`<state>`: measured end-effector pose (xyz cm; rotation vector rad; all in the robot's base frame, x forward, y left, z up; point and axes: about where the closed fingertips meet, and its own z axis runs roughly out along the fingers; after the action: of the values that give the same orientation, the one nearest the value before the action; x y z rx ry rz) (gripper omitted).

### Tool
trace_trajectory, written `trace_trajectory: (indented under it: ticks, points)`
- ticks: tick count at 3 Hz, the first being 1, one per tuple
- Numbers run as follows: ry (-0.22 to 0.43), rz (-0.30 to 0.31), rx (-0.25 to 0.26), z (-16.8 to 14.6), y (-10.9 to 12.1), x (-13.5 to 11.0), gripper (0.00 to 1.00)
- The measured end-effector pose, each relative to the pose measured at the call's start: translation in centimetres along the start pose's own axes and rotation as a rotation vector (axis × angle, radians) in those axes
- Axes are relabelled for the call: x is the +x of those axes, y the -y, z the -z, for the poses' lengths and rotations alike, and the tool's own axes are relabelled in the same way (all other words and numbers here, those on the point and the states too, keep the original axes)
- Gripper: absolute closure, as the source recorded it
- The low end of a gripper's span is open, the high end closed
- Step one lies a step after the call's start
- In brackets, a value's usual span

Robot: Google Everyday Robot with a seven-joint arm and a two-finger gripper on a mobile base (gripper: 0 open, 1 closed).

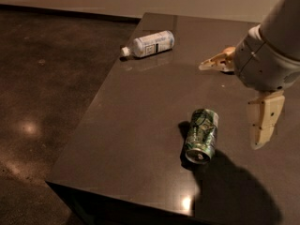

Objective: Place green can upright

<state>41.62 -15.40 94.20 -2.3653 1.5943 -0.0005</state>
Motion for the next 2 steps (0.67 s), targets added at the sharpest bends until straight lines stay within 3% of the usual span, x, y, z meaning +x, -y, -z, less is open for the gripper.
trace_trajectory:
  ticks: [2]
  points:
    - [-0.027, 0.34, -0.108, -4.1, -1.7, -2.7, 0.0]
